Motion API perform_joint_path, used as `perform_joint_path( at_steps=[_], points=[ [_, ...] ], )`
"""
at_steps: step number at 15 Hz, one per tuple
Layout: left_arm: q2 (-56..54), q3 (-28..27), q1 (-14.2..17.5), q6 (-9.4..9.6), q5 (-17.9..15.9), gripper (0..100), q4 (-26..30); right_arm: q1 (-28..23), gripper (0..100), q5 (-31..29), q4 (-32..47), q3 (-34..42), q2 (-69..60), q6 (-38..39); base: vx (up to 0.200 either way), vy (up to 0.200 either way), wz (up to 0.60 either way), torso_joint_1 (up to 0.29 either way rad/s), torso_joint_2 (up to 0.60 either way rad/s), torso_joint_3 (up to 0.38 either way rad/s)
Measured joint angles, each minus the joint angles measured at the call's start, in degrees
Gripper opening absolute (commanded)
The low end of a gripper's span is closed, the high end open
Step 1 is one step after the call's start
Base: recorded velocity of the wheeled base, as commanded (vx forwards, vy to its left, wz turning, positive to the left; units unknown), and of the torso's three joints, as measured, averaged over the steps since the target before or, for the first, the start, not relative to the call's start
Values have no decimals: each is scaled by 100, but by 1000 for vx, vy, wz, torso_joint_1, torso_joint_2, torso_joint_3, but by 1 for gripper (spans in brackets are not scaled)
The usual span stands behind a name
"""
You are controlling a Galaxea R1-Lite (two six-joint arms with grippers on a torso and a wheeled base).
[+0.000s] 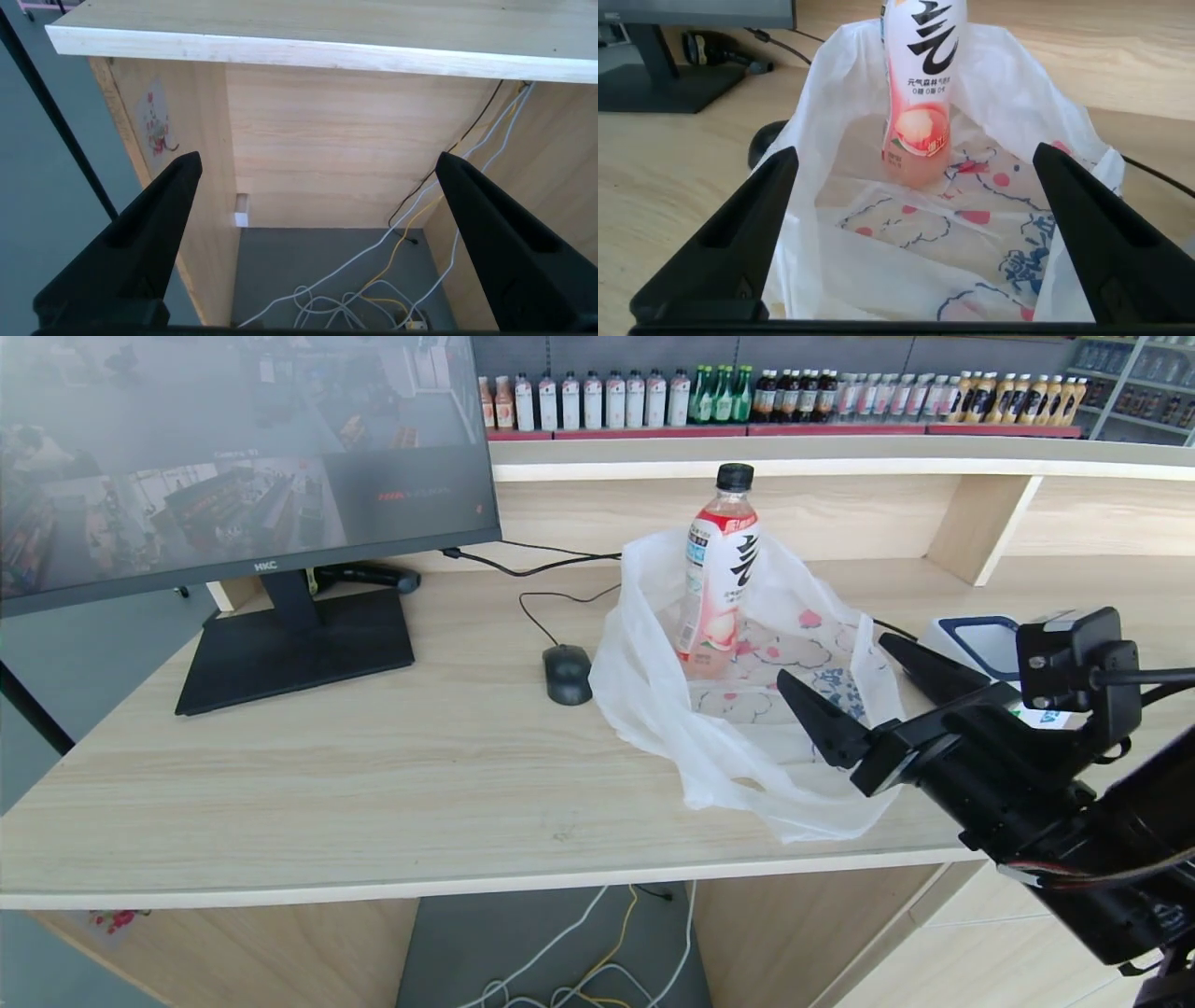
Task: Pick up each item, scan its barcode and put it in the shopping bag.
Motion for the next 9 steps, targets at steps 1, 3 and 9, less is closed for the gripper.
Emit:
perform_joint_path(
  at_steps=[1, 3, 9],
  points=[
    [0, 0, 0, 0, -5, 100, 0, 129, 100, -132, -17, 49, -69, -24, 0, 0, 0, 0, 0, 0],
    [0, 0, 0, 5, -2, 100, 2, 317, 100, -211, -107, 22, -179, -74, 0, 0, 0, 0, 0, 0],
    [-1, 0, 0, -12, 0, 100, 0, 375, 100, -213, -132, 110, -329, -46, -33, 0, 0, 0, 0, 0]
  ],
)
